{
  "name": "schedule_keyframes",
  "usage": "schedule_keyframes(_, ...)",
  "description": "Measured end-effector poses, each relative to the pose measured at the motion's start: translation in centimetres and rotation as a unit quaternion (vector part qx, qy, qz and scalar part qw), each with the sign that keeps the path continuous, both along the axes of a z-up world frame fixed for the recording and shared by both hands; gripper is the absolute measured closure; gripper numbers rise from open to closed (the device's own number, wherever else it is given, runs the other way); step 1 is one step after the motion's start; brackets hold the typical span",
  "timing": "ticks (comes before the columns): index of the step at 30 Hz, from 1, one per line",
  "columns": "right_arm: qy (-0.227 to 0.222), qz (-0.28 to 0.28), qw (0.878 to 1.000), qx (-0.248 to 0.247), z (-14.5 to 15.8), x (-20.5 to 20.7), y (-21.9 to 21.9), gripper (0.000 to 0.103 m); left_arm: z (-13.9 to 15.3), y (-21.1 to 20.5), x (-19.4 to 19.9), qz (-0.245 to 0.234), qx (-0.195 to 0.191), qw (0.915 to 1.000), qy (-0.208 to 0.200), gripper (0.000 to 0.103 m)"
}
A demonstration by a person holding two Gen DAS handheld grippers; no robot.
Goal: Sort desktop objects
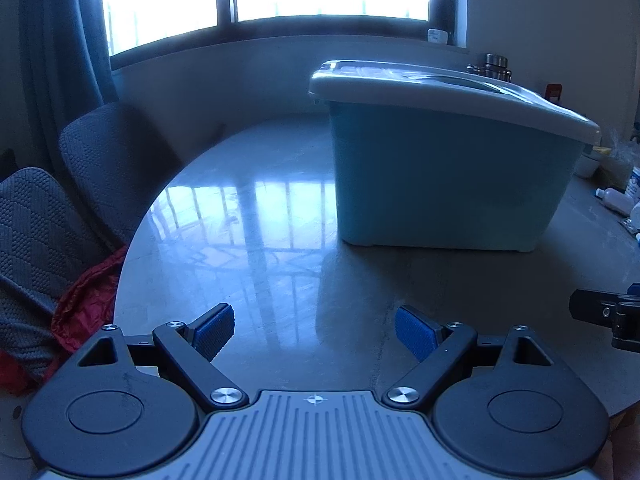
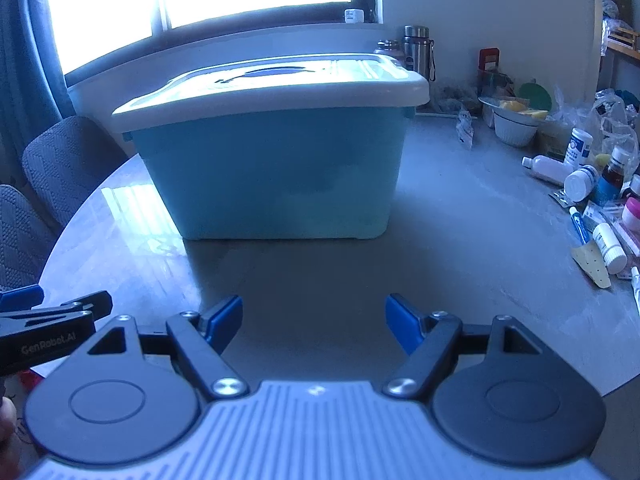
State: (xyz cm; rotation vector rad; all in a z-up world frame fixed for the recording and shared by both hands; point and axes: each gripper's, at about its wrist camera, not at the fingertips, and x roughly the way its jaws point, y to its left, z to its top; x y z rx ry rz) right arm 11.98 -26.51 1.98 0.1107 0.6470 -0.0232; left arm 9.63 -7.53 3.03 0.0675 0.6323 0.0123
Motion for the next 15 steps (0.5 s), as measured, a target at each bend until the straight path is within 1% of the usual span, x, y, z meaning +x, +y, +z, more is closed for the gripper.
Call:
schedule_keyframes(4,-0.001,0.001,1.000,0.000,-0.05,0.08,-0.05,0.025,0.07,0.02,0.16,0.005,-0.004,1.0000,-0.002,0.014)
schedule_keyframes(8,0.001,0.000,1.000,0.002,-0.11,0.20,-0.18,0.025,0.24,-0.15,0.49,0.008,0.000,1.0000,-0.005,0.014)
schedule_keyframes(15,0.004,0.003,1.000,0.003,-0.12,0.34,-0.05,0.025,0.19,-0.01,0.79,0.009,-0.001,1.0000,0.000,0.014)
